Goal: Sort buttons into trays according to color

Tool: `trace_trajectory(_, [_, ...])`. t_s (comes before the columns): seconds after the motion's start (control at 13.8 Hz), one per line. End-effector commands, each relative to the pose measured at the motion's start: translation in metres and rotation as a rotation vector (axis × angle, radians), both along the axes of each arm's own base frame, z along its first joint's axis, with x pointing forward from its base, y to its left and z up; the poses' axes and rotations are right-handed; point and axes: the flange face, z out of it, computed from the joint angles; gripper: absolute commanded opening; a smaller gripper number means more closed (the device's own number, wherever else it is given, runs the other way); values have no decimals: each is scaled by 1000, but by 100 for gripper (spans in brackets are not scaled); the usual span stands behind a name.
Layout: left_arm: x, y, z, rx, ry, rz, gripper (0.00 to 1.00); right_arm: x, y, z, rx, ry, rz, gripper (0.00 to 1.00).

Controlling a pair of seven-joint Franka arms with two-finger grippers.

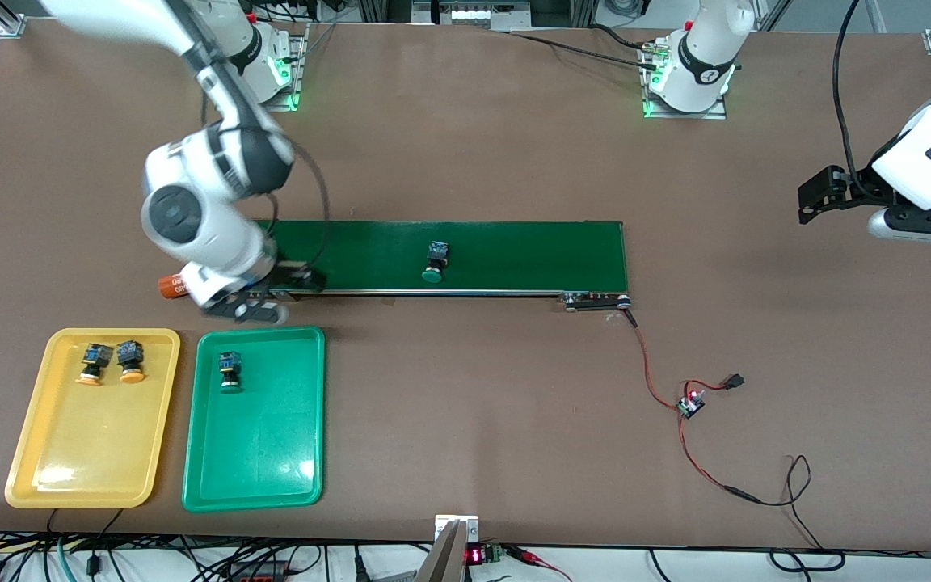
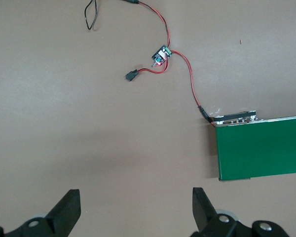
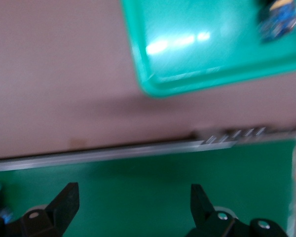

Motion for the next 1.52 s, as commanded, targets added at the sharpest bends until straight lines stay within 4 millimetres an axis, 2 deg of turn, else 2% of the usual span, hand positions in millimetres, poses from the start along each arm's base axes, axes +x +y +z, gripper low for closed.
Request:
trace_trajectory(0.0, [3,-3,5,-3,4,-8,100,-28,44,1,14,-11,-59,100])
trace_trajectory(0.29, [2,-3,5,-4,6,-8,100,-47,76,-9,5,8,-115,100])
trace_trajectory(0.51, [2,-3,6,-4,4,-8,100,-63,101,-19,-3,8,-39,100])
trace_trajectory(0.65, [2,-3,5,-4,6,-8,100,-65,110,-26,10,-13,51,100])
trace_trajectory(0.94, [2,-3,6,-6,4,-8,100,-68,113,-31,5,-12,109,100])
trace_trajectory(1.16, [2,-3,6,-6,6,-7,100,-67,114,-47,16,-7,108,100])
trace_trajectory(1.45, [2,-3,6,-6,6,-8,100,-65,116,-59,31,-11,104,100])
